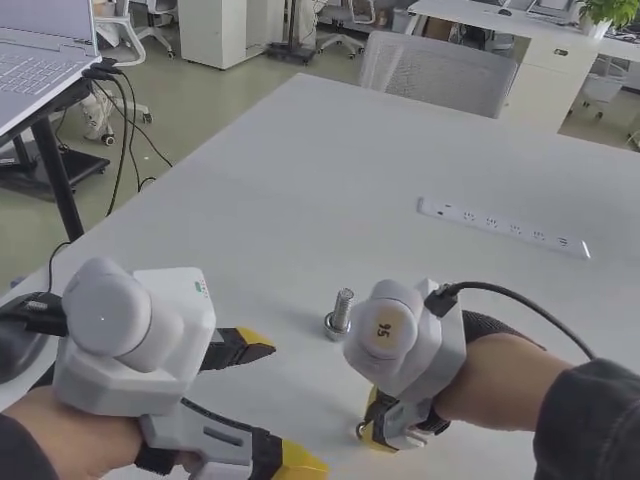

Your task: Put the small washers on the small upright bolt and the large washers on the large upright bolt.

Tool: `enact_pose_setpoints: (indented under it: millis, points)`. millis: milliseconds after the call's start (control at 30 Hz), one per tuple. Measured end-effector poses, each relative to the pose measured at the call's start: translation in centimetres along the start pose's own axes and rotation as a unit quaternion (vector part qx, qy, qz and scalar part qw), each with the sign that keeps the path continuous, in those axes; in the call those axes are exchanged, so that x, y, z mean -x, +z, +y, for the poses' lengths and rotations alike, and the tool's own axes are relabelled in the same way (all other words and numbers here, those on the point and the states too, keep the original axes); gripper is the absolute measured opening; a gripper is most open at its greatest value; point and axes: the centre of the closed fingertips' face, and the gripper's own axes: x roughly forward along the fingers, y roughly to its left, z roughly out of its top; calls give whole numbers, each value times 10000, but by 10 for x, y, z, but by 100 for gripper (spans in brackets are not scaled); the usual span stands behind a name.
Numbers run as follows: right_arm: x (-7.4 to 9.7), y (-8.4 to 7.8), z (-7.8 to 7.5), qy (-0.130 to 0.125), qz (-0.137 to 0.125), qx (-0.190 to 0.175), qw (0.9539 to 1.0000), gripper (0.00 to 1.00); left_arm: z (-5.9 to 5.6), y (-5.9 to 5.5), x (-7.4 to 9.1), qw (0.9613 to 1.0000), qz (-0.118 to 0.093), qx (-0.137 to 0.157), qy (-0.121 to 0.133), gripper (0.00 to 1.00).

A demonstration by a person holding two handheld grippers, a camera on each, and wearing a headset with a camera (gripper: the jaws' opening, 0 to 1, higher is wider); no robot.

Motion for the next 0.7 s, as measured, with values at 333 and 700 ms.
enact_pose_setpoints:
  millis: [333,700]
  points:
    - [6,-15,-1,-57,48,-135,9999,14,-1,-2,0,10000,16,-10,-24,74]
    - [16,-34,-4,-122,99,-317,9994,14,-1,-3,-1,10000,28,-16,-29,74]
